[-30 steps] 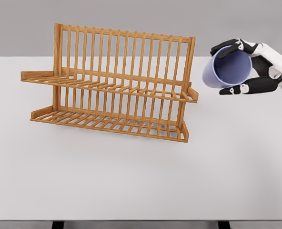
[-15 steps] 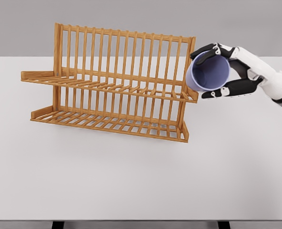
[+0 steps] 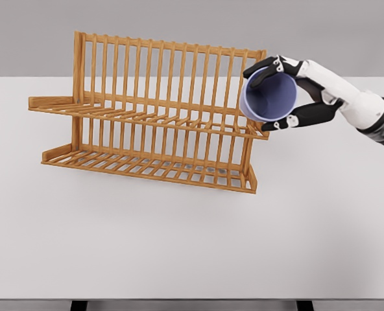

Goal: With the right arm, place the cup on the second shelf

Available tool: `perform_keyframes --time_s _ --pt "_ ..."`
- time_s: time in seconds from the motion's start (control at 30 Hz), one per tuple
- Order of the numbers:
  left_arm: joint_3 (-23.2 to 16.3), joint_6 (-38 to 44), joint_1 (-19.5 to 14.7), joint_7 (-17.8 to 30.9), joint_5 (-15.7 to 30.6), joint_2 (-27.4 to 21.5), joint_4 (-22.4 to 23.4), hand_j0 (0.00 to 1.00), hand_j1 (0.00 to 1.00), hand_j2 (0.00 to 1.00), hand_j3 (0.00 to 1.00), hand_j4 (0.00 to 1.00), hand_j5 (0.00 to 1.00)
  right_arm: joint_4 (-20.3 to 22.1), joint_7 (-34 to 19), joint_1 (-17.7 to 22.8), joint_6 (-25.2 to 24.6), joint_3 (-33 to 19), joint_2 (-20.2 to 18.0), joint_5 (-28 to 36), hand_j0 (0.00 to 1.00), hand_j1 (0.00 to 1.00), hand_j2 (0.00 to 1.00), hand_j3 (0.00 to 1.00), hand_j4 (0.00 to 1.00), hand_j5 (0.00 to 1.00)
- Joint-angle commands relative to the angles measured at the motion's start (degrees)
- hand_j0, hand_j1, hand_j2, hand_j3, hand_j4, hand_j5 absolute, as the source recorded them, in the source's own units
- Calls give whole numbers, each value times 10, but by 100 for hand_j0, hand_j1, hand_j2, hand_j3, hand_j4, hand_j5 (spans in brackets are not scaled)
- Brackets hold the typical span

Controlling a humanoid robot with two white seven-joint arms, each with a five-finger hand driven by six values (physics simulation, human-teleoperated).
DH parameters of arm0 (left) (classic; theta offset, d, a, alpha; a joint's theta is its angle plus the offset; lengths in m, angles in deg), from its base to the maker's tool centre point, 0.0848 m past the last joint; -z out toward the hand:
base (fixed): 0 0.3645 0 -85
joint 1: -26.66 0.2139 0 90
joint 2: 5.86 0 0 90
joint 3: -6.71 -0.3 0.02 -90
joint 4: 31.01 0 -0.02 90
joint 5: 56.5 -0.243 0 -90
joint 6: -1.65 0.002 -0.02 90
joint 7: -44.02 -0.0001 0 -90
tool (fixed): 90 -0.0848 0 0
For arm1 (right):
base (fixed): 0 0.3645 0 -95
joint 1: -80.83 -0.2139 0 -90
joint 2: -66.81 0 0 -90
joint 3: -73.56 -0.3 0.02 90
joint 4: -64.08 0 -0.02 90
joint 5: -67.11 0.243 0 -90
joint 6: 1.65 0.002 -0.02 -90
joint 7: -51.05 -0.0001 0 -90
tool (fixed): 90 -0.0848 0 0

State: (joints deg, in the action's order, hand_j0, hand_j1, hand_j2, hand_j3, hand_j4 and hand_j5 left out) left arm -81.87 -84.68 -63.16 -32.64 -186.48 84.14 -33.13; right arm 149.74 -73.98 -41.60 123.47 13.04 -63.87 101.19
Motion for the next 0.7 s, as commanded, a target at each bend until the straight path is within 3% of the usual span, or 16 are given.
perform_keyframes --time_s 0.0,0.67 --pt "0 0 0 0 0 0 0 100 100 100 100 100 100 -2 0 0 -1 1 5 0 61 61 61 61 61 61" --pt "0 0 0 0 0 0 0 100 100 100 100 100 100 -17 0 -12 -1 23 37 -26 63 63 63 63 63 63"
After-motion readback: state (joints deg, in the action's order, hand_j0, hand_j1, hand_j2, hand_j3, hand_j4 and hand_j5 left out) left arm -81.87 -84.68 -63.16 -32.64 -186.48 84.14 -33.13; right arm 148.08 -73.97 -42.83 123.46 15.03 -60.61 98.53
